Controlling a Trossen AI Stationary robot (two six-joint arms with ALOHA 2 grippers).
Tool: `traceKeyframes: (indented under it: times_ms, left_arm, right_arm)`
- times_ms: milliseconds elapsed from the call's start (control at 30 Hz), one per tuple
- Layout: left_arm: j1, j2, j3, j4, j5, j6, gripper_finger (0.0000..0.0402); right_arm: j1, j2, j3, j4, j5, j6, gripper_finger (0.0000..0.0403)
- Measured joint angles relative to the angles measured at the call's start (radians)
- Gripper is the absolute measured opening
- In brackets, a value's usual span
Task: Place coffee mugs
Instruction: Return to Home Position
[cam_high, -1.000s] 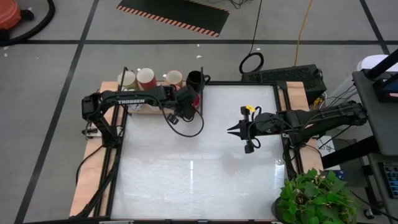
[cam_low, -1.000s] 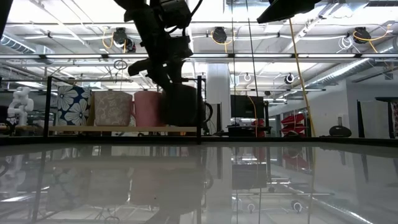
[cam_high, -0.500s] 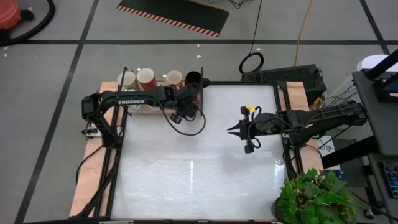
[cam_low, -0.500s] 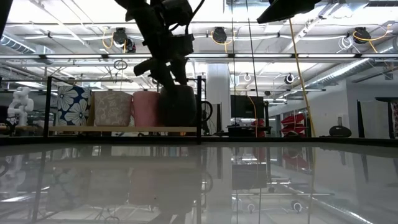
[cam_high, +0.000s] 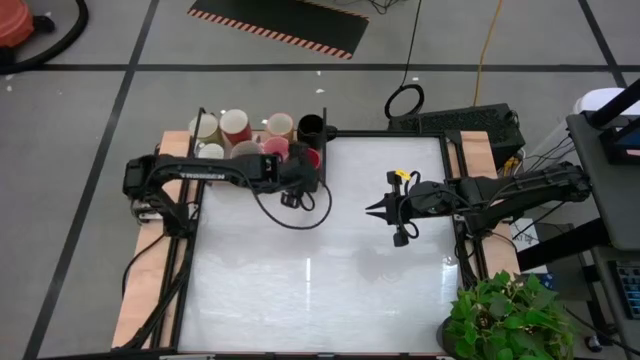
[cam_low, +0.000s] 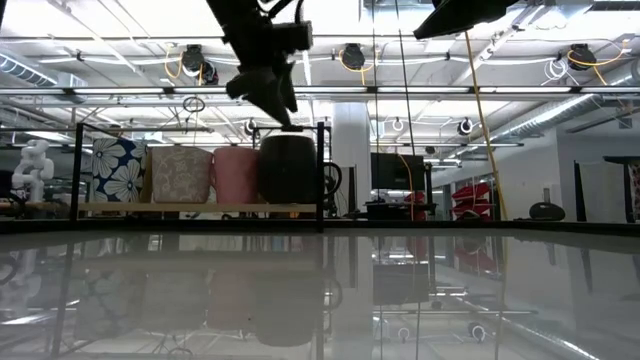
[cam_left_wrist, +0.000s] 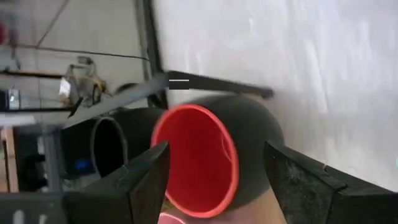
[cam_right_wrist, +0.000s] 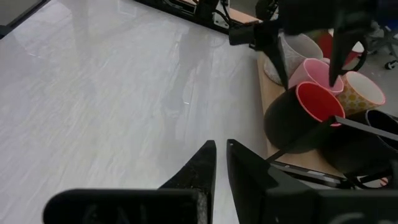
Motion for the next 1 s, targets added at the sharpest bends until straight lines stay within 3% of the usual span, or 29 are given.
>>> traceKeyframes:
  times_ms: [433, 667, 767, 1000]
  left_arm:
    - [-0.156, -0.223, -0.012, -0.116, -0.011, -0.496, 0.0259]
    - [-0.294, -0.404, -0.148, -0.109, -0.243, -0.702, 0.0249]
    - [-0.347, -0.505, -0.232, -0.068, -0.252, -0.768, 0.0213]
    - [-0.472, -0.725, -0.458, 0.126, -0.301, -0.818, 0.0068]
  right_arm:
    - [0.000, 0.000, 0.000, 0.116, 0.001, 0.000, 0.0031]
    - [0.000, 0.000, 0.000, 0.159, 0.002, 0.000, 0.0031]
    - [0.000, 0.000, 0.000, 0.198, 0.001, 0.008, 0.0031]
    - [0.002, 0.000, 0.000, 0.278, 0.001, 0.065, 0.0003]
